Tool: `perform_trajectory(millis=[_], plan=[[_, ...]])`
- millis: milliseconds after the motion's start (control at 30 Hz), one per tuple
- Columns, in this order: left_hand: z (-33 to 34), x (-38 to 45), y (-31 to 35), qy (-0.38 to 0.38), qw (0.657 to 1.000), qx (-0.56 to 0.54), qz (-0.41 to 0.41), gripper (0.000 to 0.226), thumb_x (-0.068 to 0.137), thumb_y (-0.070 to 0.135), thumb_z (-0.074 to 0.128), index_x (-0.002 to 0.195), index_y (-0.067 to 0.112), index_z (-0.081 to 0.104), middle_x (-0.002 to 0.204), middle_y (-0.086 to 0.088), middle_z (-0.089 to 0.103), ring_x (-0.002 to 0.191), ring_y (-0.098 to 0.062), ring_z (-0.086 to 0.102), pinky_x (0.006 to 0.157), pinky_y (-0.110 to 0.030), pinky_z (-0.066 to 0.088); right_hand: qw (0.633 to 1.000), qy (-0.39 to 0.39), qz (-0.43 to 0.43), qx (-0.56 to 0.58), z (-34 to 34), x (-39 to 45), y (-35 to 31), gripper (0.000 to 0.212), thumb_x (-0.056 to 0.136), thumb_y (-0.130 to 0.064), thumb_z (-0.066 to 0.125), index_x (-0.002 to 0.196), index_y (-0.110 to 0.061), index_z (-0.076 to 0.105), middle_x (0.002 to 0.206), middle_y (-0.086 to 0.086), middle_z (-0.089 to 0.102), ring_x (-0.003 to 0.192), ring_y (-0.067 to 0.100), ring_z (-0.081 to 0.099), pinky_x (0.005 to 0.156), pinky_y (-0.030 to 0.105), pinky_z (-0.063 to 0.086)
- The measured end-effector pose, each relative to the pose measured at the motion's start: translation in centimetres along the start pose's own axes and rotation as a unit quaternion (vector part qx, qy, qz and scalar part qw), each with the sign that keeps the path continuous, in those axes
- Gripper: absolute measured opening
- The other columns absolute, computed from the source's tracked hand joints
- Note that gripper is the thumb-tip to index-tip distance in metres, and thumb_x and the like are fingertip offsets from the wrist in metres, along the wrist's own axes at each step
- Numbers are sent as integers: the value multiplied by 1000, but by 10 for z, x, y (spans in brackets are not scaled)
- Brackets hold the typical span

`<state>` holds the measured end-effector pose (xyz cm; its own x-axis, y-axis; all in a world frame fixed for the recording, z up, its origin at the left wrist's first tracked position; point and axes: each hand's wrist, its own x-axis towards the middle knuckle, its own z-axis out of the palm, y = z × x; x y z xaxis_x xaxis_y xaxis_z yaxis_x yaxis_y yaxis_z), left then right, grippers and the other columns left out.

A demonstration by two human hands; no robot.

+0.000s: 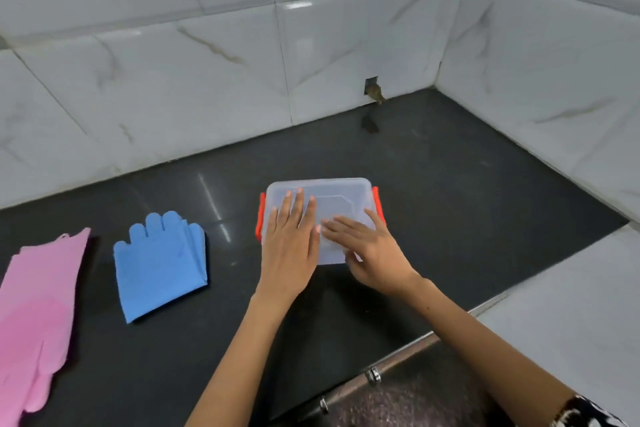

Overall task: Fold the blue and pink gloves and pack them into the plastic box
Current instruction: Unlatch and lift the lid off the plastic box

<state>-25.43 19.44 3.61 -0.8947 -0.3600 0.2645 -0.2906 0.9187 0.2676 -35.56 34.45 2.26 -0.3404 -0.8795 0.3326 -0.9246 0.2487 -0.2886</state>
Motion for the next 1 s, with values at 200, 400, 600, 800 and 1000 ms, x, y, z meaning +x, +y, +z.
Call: perform_trajectory(millis=[200, 400, 600, 800, 1000], plan=[[13, -10, 11, -66, 993, 33, -96, 54, 103, 37, 18, 152, 19, 4, 160, -5, -5, 148, -20, -3, 118, -34, -3, 985, 103, 42, 133, -2, -3, 11, 42, 83, -17, 56, 125, -18, 58, 140, -2, 50, 134, 11, 40, 118, 42, 15], [6, -8, -1, -101, 993, 25, -62, 55, 102, 42, 15, 152, 24, 1, 160, 1, -5, 147, -16, -5, 117, -32, -5, 883, 118, 335, 306, -8, 27, 16, 37, 91, -31, 58, 120, -8, 60, 109, 6, 71, 100, 20, 67, 92, 39, 54], [7, -6, -8, -97, 994, 25, -52, 54, 101, 42, 14, 151, 27, -1, 160, 5, -6, 147, -13, -7, 116, -29, -7, 906, 132, 331, 230, -1, 36, 16, 42, 98, -33, 42, 64, -14, 57, 55, 2, 60, 48, 18, 52, 44, 26, 42], [10, -6, -6, -95, 993, 31, -69, 55, 101, 44, 13, 151, 27, -3, 160, 5, -7, 147, -13, -8, 117, -30, -6, 900, 150, 335, 236, 0, 42, 14, 29, 98, -21, 44, 83, -5, 64, 68, 4, 64, 59, 20, 61, 55, 35, 53], [10, -6, -6, -92, 993, 33, -68, 55, 101, 43, 14, 151, 27, -3, 160, 5, -7, 147, -14, -7, 115, -30, -7, 851, 131, 425, 280, 9, 34, 32, 35, 93, -6, 42, 58, -4, 42, 57, 9, 47, 55, 19, 38, 53, 30, 36]])
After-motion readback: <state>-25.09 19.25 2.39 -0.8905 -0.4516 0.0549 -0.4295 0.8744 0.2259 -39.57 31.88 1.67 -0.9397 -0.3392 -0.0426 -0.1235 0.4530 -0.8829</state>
